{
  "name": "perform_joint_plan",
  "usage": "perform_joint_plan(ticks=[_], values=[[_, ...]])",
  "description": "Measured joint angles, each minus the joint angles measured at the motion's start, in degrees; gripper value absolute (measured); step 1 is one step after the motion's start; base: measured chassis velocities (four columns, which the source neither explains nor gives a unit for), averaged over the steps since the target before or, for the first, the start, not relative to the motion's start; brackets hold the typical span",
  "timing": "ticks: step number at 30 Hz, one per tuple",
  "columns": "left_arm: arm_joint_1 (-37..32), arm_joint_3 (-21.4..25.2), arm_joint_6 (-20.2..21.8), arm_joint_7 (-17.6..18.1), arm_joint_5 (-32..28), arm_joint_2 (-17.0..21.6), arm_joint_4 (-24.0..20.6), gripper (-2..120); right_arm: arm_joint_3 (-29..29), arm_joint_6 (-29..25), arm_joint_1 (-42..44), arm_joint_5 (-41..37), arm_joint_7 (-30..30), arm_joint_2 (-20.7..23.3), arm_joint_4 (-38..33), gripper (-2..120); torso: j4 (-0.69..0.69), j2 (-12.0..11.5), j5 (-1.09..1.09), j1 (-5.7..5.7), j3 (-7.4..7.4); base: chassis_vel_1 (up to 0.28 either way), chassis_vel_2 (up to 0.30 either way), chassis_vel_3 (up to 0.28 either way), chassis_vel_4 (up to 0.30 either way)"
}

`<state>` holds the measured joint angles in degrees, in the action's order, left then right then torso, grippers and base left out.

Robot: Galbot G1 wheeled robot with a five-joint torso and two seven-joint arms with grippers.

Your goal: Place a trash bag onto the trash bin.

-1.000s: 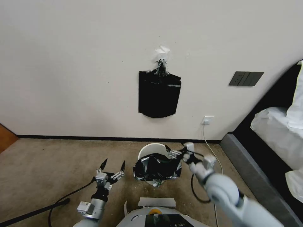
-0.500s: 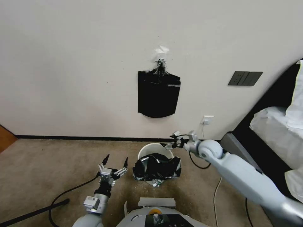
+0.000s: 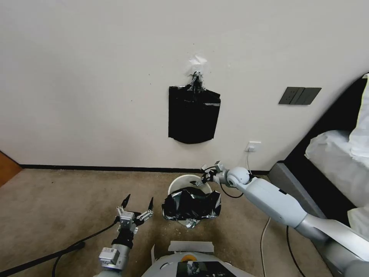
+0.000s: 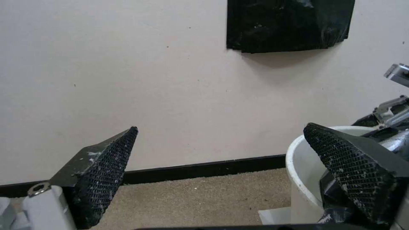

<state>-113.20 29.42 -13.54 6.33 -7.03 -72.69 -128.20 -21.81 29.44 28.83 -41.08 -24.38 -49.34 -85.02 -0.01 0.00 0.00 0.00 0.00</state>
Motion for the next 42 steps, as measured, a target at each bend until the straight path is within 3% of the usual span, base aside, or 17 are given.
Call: perform_joint_plan(ticks=[16, 23, 30, 33, 34, 37, 38, 41, 42], values=[[-0.2, -0.4, 0.0, 0.3, -0.1, -1.4, -0.4, 100, -1.3, -1.6, 0.3, 0.9, -0.1, -0.1, 0.7, 11, 0.01, 0.0, -0.01, 0.0, 0.0, 0.0, 0.0, 0.0, 0.0], [-0.2, -0.6, 0.0, 0.4, -0.1, -1.5, -0.5, 100, -1.1, -1.4, 0.6, -0.9, 1.2, 0.5, -0.5, 4, 0.02, 0.0, 0.01, 0.0, -0.01, 0.0, 0.0, 0.0, 0.0], [0.2, -0.1, 0.2, 0.5, -0.5, -1.1, -0.7, 100, 3.3, 2.6, 3.7, -13.9, 11.4, 3.4, -8.1, 4, 0.01, 0.0, -0.03, 0.0, -0.01, 0.0, 0.0, 0.0, 0.0], [0.4, -0.1, 0.3, 0.5, -0.8, -1.2, -0.9, 100, 6.8, 5.9, 6.5, -18.6, 21.0, 4.4, -12.1, 3, 0.01, 0.0, -0.03, 0.0, -0.01, 0.0, 0.0, 0.0, 0.0], [0.4, -0.1, 0.3, 0.5, -0.8, -1.2, -0.9, 100, 6.8, 5.9, 6.5, -18.6, 21.0, 4.4, -12.1, 3, 0.01, 0.0, -0.03, 0.0, -0.01, 0.0, 0.0, 0.0, 0.0], [0.8, -0.3, 0.5, 0.6, -0.8, -1.1, -0.9, 100, 11.4, 8.7, 11.0, -27.3, 33.6, 3.6, -16.6, 3, -0.01, 0.0, 0.0, 0.0, -0.01, 0.0, 0.0, 0.0, 0.0], [0.8, -0.3, 0.5, 0.6, -0.8, -1.1, -0.9, 100, 11.4, 8.7, 11.0, -27.3, 33.6, 3.6, -16.6, 3, -0.01, 0.0, 0.0, 0.0, -0.01, 0.0, 0.0, 0.0, 0.0], [1.4, -0.8, 0.7, 0.7, -0.9, -1.0, -0.1, 100, 17.1, 8.0, 17.6, -32.1, 44.8, 1.9, -21.3, 3, 0.02, 0.0, 0.0, 0.0, -0.01, 0.0, 0.0, 0.0, 0.0], [1.4, -0.8, 0.7, 0.7, -0.9, -1.0, -0.1, 100, 17.1, 8.0, 17.6, -32.1, 44.8, 1.9, -21.3, 3, 0.02, 0.0, 0.0, 0.0, -0.01, 0.0, 0.0, 0.0, 0.0]])
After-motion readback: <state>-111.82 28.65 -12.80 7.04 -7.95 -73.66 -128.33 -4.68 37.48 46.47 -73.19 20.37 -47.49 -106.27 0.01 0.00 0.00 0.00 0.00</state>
